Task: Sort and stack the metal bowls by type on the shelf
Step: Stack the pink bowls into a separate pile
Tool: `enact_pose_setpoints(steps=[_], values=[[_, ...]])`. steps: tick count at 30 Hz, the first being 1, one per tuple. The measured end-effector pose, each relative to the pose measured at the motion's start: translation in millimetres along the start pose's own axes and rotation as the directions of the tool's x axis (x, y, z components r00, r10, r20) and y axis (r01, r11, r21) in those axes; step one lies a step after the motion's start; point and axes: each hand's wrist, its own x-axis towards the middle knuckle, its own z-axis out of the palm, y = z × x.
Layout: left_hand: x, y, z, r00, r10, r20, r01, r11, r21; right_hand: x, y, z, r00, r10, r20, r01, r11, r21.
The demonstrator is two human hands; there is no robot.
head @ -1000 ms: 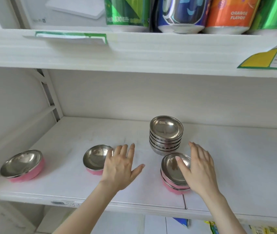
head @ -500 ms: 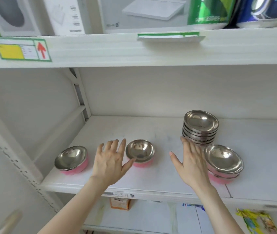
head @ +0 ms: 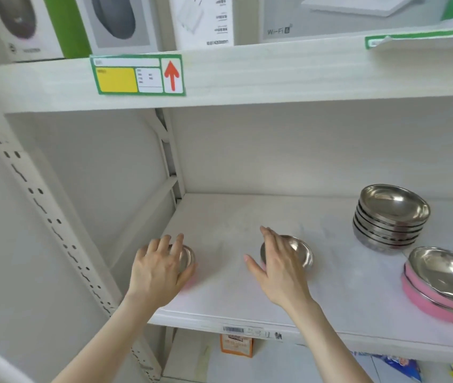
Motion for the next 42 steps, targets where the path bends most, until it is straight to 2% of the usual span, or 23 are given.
enact_pose_setpoints(steps=[3,7,10,14,17,20,24,34,42], values=[[5.4,-28.7,10.3,1.0,-0.02,0.007,0.02,1.0,-0.02,14.9,-22.7,28.7,1.0,-0.008,0.025,0.007,0.999,0.045],[7.2,-55.2,31.3,0.988,-0.084,0.128,0.091,0.995,-0.048,31.3,-46.1,72.0,0.993,-0.009,0.117,-0.001,0.996,0.09],[4.7,-65.9,59.3,0.959,-0.148,0.242,0.196,0.963,-0.186,40.9,-61.1,102.5,0.972,0.033,0.233,-0.066,0.989,0.135],[-3.5,-70.0,84.7,0.912,-0.22,0.346,0.373,0.797,-0.475,46.3,-72.3,132.7,0.882,0.14,0.45,-0.249,0.949,0.192],[-7.0,-71.0,91.4,0.89,-0.242,0.386,0.437,0.69,-0.576,45.1,-78.9,144.6,0.848,0.186,0.496,-0.363,0.886,0.287],[-9.5,-72.1,94.2,0.884,-0.247,0.396,0.455,0.649,-0.611,44.4,-84.8,147.4,0.847,0.196,0.494,-0.402,0.845,0.353],[-8.5,-72.1,88.2,0.894,-0.222,0.39,0.435,0.644,-0.63,39.9,-87.6,139.0,0.857,0.209,0.471,-0.41,0.831,0.377],[4.5,-32.3,37.0,0.974,-0.079,0.211,0.197,0.755,-0.625,18.2,-62.5,71.7,0.92,0.229,0.317,-0.35,0.845,0.404],[21.9,47.4,-1.7,0.989,0.04,0.146,0.063,0.768,-0.637,-0.3,-4.4,-4.0,0.951,0.262,0.165,-0.303,0.897,0.321]])
